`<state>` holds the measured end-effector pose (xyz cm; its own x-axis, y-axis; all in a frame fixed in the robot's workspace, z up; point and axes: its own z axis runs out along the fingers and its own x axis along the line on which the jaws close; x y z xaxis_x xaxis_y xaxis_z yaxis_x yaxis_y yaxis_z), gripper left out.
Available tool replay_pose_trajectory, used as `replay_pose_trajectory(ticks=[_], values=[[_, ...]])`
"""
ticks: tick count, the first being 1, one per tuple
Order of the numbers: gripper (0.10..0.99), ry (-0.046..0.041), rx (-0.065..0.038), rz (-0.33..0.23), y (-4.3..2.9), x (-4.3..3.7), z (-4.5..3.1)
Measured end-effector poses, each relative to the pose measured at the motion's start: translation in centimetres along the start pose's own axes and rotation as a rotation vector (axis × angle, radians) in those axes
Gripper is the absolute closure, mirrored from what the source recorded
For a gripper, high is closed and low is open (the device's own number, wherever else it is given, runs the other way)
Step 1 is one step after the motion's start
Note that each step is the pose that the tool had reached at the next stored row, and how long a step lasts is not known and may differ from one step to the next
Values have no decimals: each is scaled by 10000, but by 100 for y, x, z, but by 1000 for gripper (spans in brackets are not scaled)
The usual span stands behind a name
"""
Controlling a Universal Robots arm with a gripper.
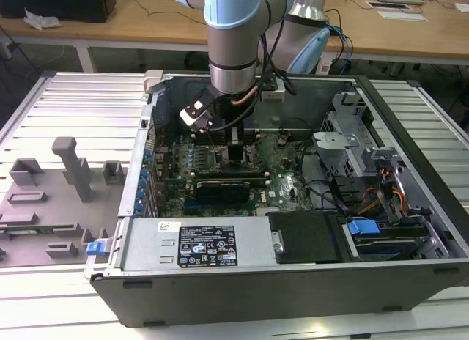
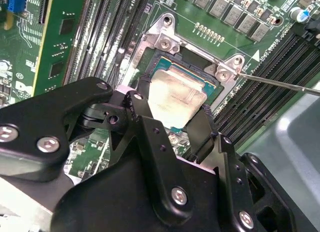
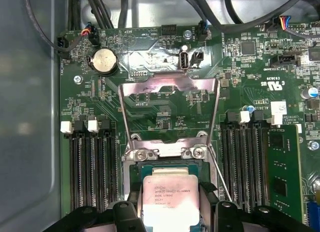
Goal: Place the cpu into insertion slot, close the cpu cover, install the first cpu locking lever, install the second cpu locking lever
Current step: 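Place the cpu into insertion slot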
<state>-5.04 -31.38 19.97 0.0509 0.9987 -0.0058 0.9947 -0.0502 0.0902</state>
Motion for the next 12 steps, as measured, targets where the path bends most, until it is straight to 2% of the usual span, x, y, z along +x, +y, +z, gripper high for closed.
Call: replay_pose_trajectory(ticks=[12], values=[[545,12,-3,-293,-2,2,2]])
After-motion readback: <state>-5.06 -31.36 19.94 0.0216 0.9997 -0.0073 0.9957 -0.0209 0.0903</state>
